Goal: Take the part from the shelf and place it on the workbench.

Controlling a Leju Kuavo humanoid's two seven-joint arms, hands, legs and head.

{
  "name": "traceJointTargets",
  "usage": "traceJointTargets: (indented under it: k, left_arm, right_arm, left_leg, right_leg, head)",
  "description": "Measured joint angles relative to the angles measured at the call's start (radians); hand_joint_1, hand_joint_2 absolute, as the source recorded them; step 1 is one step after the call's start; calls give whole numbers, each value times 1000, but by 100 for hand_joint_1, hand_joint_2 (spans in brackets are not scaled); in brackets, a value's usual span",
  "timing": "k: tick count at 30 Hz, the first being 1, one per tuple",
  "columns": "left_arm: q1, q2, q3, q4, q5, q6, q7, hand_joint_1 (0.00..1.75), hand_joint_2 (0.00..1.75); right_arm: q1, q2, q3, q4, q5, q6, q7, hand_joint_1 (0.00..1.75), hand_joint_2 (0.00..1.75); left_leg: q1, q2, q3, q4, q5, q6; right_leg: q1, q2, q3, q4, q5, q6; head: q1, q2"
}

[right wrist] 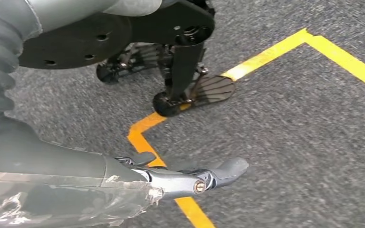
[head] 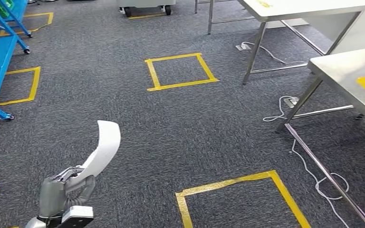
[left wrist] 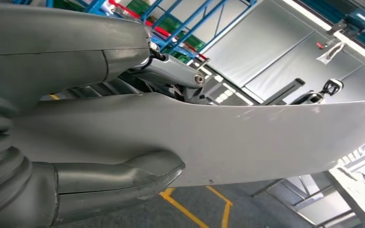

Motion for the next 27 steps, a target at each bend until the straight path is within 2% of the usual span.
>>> traceJointTargets:
  k: [2,4,5,7,8,9,11,12,13,14,15,16,17,18,19,20,23,24,25,26,27]
  left_arm:
    - [1,2,9,0,6,0,-3,175,175]
    - [2,2,19,0,9,-1,-6,175,175]
    - [5,1,23,1,11,-3,-6,175,175]
    - [11,1,34,1,16,-11,-9,175,175]
    - [14,0,40,1,18,-18,-12,175,175]
    - [16,-2,47,1,17,-25,-16,175,175]
    - [24,-9,62,0,9,-40,-26,175,175]
    - [28,-12,70,0,3,-47,-31,175,175]
    - [31,-16,78,1,-2,-54,-35,175,175]
    - [33,-20,86,1,-8,-61,-38,175,175]
    - [34,-24,94,1,-12,-65,-41,175,175]
    - [34,-28,100,1,-15,-67,-43,175,175]
    - [35,-31,106,1,-16,-67,-44,175,175]
    - [36,-33,111,1,-18,-67,-45,175,175]
    - [37,-36,117,0,-20,-68,-46,175,175]
    - [38,-38,121,0,-21,-68,-47,175,175]
    - [39,-42,128,-1,-22,-69,-49,175,175]
    - [39,-42,131,-2,-22,-69,-51,175,175]
    - [40,-44,135,-4,-21,-71,-54,175,175]
    - [42,-45,140,-5,-19,-75,-58,175,175]
    - [47,-47,146,-6,-17,-79,-63,175,175]
  right_arm:
    - [-2,3,0,0,4,-4,2,0,175]
    - [-3,5,0,1,7,-8,4,0,175]
    - [-2,5,0,1,9,-9,4,0,175]
    - [3,6,0,2,11,-12,5,0,175]
    - [5,8,0,3,13,-13,6,0,175]
    - [6,9,0,3,13,-14,7,0,175]
    - [3,12,0,4,17,-16,8,0,175]
    - [1,13,0,4,18,-16,8,0,175]
    - [0,14,0,4,20,-17,8,0,175]
    - [-1,14,0,4,22,-17,8,0,175]
    - [0,15,0,4,24,-18,9,0,175]
    - [0,15,0,4,25,-18,9,0,175]
    - [-1,16,0,4,26,-19,9,0,175]
    - [-2,16,0,4,28,-19,9,0,175]
    - [-3,17,0,4,30,-20,9,0,175]
    - [-5,18,0,4,32,-20,9,0,175]
    - [-3,18,0,4,35,-22,9,0,175]
    - [-2,19,0,4,36,-23,9,0,175]
    - [-2,19,1,4,38,-24,9,0,175]
    - [-4,20,1,4,42,-25,8,0,175]
    - [-5,21,2,4,46,-26,8,0,175]
  left_leg:
    - [1,-33,63,-129,65,4]
    - [-2,-63,96,-212,96,12]
    - [-6,-65,95,-220,104,18]
    - [-8,-46,89,-223,128,33]
    - [-7,-34,85,-225,139,41]
    - [-5,-23,78,-226,148,48]
    - [-4,2,62,-227,161,53]
    - [-4,17,54,-227,166,53]
    - [-4,32,46,-226,171,51]
    - [-3,47,40,-226,175,48]
    - [-2,60,35,-226,176,45]
    - [0,72,33,-225,176,41]
    - [1,83,32,-225,174,35]
    - [2,93,34,-225,171,28]
    - [2,102,39,-224,167,20]
    - [3,111,44,-224,164,12]
    - [8,126,61,-227,155,-7]
    - [10,110,62,-220,149,-13]
    - [12,85,53,-195,136,-18]
    - [14,53,29,-148,116,-21]
    - [14,24,-10,-82,92,-22]
  right_leg:
    - [0,24,-15,0,19,8]
    - [0,41,-23,-4,37,19]
    - [-1,47,-24,-11,46,25]
    - [-4,51,-30,-23,59,36]
    - [-4,36,-36,-16,46,40]
    - [-4,14,-48,11,15,43]
    - [-6,-33,-80,128,-90,50]
    - [-8,-43,-96,200,-133,55]
    - [-11,-49,-103,256,-156,60]
    - [-13,-52,-93,281,-160,63]
    - [-16,-57,-62,263,-149,66]
    - [-17,-68,-10,206,-134,69]
    - [-17,-90,53,127,-130,71]
    - [-14,-110,104,62,-126,68]
    - [-11,-125,136,16,-131,62]
    - [-8,-132,149,-4,-139,53]
    - [-5,-109,150,-9,-149,30]
    - [-6,-99,158,-13,-150,24]
    - [-9,-87,168,-16,-152,16]
    - [-11,-75,179,-19,-154,10]
    - [-11,-63,187,-19,-160,4]
  head:
    - [0,0]
    - [3,0]
    - [4,0]
    - [5,0]
    - [6,0]
    - [7,0]
    - [11,0]
    - [12,0]
    - [13,0]
    - [13,0]
    - [12,0]
    - [13,0]
    - [13,0]
    - [12,0]
    - [10,0]
    - [9,0]
    - [3,0]
    - [0,0]
    - [-2,0]
    - [-5,0]
    - [-8,0]
